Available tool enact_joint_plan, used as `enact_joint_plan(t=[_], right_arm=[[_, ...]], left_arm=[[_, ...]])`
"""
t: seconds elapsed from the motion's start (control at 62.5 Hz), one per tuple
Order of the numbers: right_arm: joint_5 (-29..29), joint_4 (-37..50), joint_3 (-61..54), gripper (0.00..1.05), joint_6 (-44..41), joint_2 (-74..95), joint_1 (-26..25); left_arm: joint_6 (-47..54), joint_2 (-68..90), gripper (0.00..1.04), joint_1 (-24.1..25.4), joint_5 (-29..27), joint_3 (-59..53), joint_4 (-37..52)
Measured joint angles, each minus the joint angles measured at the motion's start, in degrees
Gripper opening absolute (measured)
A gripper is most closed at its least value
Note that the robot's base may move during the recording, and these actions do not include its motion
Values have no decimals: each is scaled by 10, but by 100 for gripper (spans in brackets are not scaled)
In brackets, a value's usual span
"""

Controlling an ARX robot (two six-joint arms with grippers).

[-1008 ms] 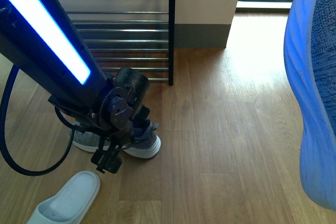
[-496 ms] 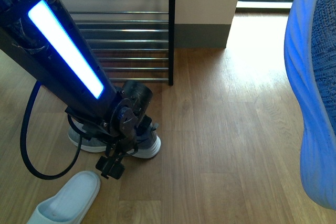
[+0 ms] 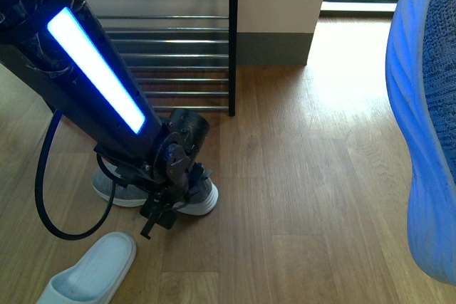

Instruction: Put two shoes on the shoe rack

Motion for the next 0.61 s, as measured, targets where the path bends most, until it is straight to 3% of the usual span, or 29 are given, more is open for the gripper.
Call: enact_joint_plan(t=[0.24,0.464,0.608], right_arm=[[0,0,0,2,0,0,0],[0,0,0,2,0,0,0],[0,0,0,2,0,0,0]], left_arm=[[3,0,2,0,-2,-1,-4],[45,-1,2,-1,-20,-5,-9],[122,-15,2,-2,-57,-30,-6]])
